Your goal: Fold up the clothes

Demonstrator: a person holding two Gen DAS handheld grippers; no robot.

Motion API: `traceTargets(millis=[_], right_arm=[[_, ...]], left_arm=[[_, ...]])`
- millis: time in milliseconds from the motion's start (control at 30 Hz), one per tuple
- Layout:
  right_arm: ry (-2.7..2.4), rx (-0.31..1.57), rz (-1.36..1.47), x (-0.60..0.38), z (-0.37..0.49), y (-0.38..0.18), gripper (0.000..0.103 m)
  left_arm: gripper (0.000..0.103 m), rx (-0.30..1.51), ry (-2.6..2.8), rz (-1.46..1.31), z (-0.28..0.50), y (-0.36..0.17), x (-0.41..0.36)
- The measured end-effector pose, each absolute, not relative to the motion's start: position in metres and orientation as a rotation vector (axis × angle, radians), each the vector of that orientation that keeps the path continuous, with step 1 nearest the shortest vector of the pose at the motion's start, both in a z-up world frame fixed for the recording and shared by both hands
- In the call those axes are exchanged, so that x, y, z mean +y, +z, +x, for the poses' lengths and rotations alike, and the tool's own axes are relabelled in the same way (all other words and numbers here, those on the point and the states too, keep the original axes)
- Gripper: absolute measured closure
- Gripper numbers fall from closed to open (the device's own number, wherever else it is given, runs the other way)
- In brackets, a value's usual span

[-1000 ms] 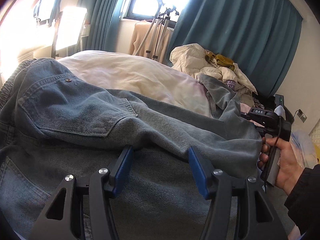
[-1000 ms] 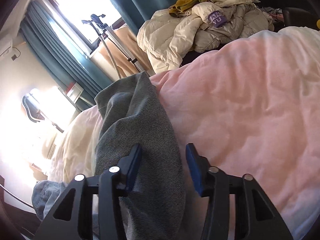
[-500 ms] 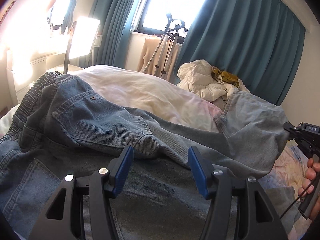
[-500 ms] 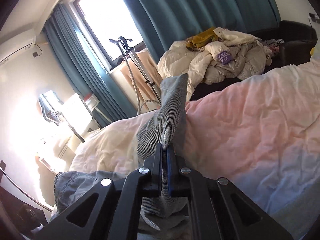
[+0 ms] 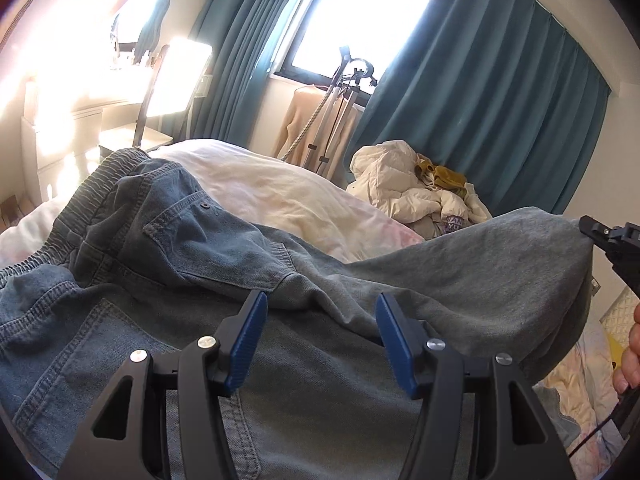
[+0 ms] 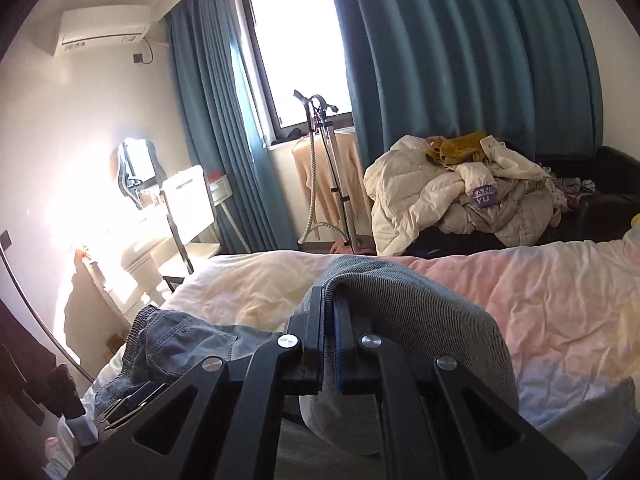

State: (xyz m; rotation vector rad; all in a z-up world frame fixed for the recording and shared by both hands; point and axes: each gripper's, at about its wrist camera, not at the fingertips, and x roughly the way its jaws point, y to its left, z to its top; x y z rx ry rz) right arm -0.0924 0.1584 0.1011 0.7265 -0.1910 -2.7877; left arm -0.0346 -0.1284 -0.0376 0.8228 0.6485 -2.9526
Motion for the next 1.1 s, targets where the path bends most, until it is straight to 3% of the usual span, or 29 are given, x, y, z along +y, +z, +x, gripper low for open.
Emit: traceTargets(millis=[200,400,600,933,1033,1100], right_arm=[[-2.794,-0.268,0.92,0.158,-0.184,0.045,0.1],[-2.871,-0.326,1.124,0.183,-0.267,-0.047,0.098],[-2.822,-0.466,1.24,0.194,-0.302,-0.129,0.098],[-2.792,-0.486,1.202,0.196,-0.297,-0.132,0.094],[-2.754,-0.494,1.208,0.196,-0.281,-0.113,0.08],[-2.719,-0.513,1.18,0.2,-0.261,-0.095,0.055]], left_arm=[[0.045,0.695,-2.902,0.947,-0.051,-0.059,-0.133],[0.045,0.728,-2.85,1.08,-0.068,-0.082,-0.134],[0.045,0.683,-2.83,1.182,-0.09,-0.107,-0.123],[0.045,0.656,-2.823,1.201,-0.093,-0.116,-0.117],[0.045,0.645,-2.829,1.203,-0.092,-0.114,-0.114],[0.045,0.659,-2.836,1.2,-0.089,-0.11,-0.115]])
